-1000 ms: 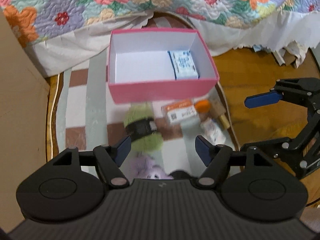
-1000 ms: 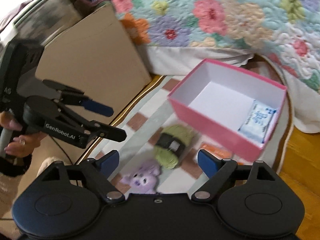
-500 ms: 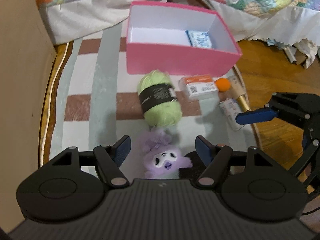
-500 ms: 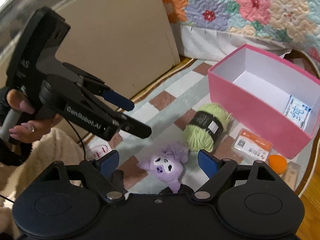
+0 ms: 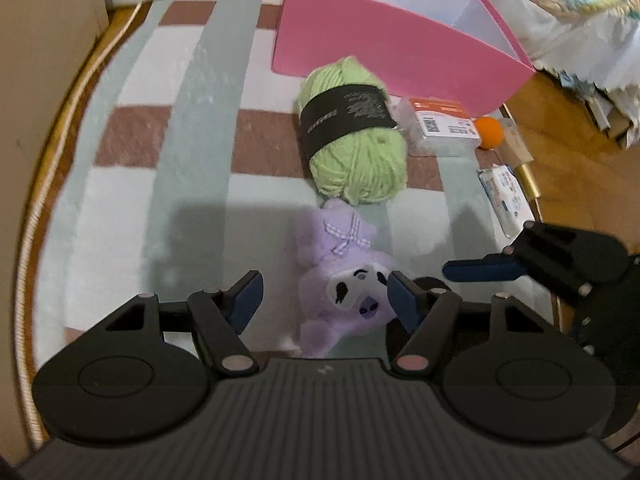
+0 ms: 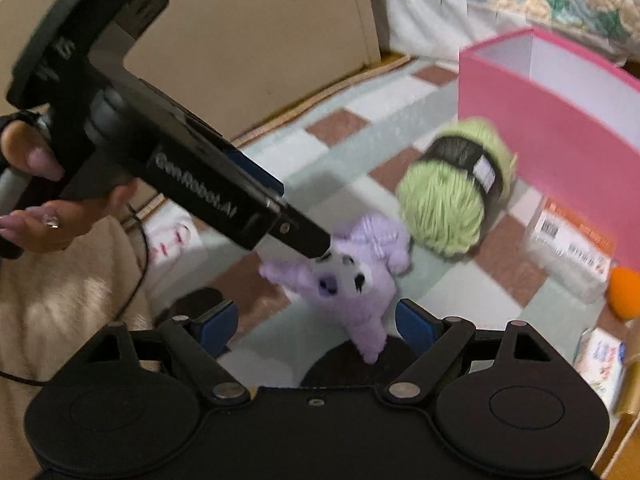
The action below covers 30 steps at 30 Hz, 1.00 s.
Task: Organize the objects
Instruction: 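Move the left tool to the purple plush toy and grasp it, then carry the plush toy with the left tool into the pink box and release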
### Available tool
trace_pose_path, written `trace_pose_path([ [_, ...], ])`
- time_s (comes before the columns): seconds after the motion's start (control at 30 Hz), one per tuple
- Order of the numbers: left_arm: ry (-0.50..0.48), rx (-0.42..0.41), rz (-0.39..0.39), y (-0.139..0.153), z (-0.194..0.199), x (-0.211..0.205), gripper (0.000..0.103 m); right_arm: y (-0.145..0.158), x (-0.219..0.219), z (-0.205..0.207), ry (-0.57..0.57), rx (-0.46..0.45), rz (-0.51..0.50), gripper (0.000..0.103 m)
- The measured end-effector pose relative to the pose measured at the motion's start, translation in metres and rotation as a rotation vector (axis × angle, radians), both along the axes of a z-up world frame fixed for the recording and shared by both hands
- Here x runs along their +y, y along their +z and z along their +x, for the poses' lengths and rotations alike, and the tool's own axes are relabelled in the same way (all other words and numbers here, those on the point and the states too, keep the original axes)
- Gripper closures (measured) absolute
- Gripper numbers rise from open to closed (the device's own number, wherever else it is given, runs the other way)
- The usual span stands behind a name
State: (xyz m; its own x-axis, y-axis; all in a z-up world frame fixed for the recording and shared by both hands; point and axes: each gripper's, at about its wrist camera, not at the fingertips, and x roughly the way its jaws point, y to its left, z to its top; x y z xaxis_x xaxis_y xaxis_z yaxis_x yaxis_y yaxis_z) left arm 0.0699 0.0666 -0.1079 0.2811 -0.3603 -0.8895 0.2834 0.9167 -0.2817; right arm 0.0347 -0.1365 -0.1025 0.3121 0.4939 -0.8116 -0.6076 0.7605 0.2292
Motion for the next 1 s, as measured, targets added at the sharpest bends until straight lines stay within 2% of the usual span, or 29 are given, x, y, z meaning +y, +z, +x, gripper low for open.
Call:
trace_pose_path([
  [0.1, 0.022, 0.022, -0.022, -0.015, 0.000, 0.002, 0.039, -0.017, 0.006, 0.001, -0.006, -0.019, -0.046, 0.015],
  [0.17, 0.034, 0.030, -0.037, -0.020, -0.002, 0.004, 0.043, -0.024, 0.006, 0.005, -0.026, -0.013, -0.041, 0.015],
  [0.27, 0.050, 0.050, -0.078, -0.028, -0.004, 0.006, 0.060, -0.033, 0.006, 0.012, -0.088, -0.018, -0.045, 0.015],
  [0.3, 0.056, 0.064, -0.116, -0.030, -0.004, 0.007, 0.066, -0.037, 0.006, 0.014, -0.100, -0.015, -0.055, 0.015],
  [0.4, 0.064, 0.054, -0.125, -0.030, -0.004, 0.005, 0.067, -0.041, 0.008, 0.016, -0.086, -0.002, -0.055, 0.021],
  [0.43, 0.065, 0.049, -0.126, -0.030, -0.005, 0.005, 0.068, -0.040, 0.008, 0.015, -0.073, -0.004, -0.044, 0.025],
  [0.47, 0.067, 0.047, -0.127, -0.030, -0.006, 0.004, 0.068, -0.040, 0.009, 0.015, -0.057, 0.004, -0.031, 0.037],
  [0.57, 0.078, 0.041, -0.135, -0.029, -0.010, 0.004, 0.070, -0.040, 0.009, 0.015, -0.060, -0.001, -0.030, 0.046],
  [0.77, 0.075, 0.020, -0.159, -0.012, -0.030, -0.002, 0.070, -0.024, -0.001, -0.001, -0.069, 0.012, -0.012, 0.048],
  [1.0, 0.028, -0.066, -0.190, 0.033, -0.046, -0.021, 0.071, 0.019, -0.024, -0.020, -0.072, -0.055, -0.028, 0.048],
])
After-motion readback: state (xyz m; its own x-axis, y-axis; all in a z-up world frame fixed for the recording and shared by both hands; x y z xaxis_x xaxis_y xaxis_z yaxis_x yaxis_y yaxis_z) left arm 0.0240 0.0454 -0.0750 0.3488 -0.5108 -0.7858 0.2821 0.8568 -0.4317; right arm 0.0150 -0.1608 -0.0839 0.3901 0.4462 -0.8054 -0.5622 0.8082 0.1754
